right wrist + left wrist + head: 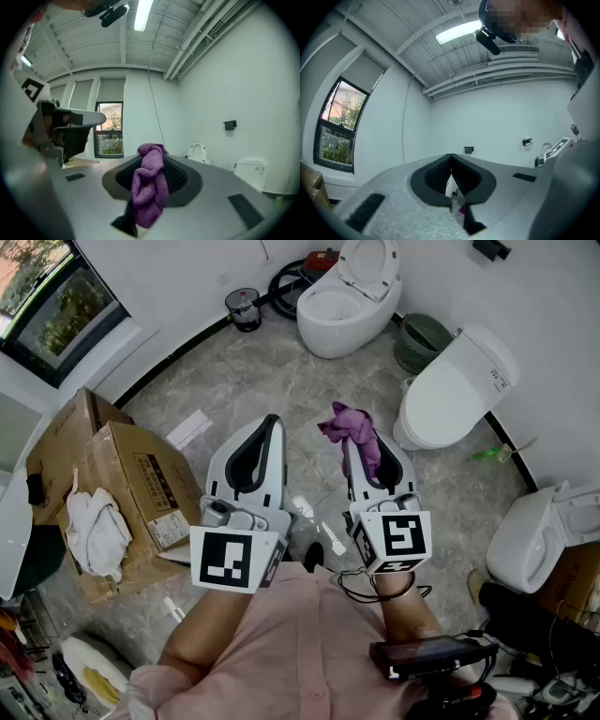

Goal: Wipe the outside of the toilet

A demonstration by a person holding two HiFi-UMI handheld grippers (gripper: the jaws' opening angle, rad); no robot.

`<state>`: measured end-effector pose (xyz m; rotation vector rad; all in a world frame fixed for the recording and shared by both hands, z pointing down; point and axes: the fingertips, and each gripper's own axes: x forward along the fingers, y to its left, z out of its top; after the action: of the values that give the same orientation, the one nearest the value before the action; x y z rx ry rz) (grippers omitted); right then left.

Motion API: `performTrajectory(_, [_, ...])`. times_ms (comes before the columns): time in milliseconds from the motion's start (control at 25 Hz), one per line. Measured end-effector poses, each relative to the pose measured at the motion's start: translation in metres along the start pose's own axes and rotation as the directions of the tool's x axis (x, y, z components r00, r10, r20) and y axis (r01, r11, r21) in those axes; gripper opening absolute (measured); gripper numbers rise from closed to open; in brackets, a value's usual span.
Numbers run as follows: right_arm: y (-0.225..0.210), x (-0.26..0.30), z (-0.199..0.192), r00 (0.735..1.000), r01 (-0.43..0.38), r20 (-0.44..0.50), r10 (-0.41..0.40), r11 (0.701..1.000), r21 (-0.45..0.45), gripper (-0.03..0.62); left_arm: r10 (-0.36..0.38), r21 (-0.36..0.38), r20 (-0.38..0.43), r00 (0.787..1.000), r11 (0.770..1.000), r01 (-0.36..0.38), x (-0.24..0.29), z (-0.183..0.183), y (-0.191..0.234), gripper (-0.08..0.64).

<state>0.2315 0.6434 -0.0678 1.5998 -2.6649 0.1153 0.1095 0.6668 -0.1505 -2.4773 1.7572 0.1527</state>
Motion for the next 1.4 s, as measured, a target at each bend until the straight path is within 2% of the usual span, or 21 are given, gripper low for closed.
performTrajectory(320, [0.003, -0.005, 0.001, 1.0, -0.01, -0.006, 0.01, 1.0, -0.007, 0.11, 0.018, -0.005, -0.011, 1.0, 1.0, -0.018, -0.006, -0.001, 0.001, 0.008])
performTrajectory(520, [0.004, -0.005, 0.0, 1.0, -0.025, 0.006, 0.025, 0.999, 0.046, 0.117, 0.039, -0.002, -0.018, 0.999, 0.999, -0.039, -0.013, -0.005, 0.007, 0.008])
performTrajectory(760, [-0.007, 0.026, -0.005, 1.0, -0.027, 0.001, 0.027, 0.998, 0.048, 0.118, 0.056, 0.004, -0.034, 0.998, 0.998, -0.056, 0.005, -0.017, 0.024, 0.008])
performTrajectory(1000, [-0.008, 0.094, -0.017, 0.999, -0.023, -0.028, 0.024, 0.999, 0.043, 0.118, 0.086, -0.019, -0.065, 0.994, 0.996, -0.087, 0.046, -0.043, 0.083, 0.008])
performTrajectory(1200, [-0.007, 0.189, -0.022, 0.999, -0.011, -0.037, 0.012, 0.999, 0.044, 0.118, 0.085, -0.032, -0.101, 0.991, 0.996, -0.089, 0.107, -0.073, 0.158, 0.008])
performTrajectory(1400, [-0.006, 0.273, -0.016, 0.999, 0.01, -0.048, -0.008, 0.999, 0.045, 0.118, 0.079, -0.033, -0.104, 0.991, 0.996, -0.083, 0.161, -0.08, 0.227, 0.008])
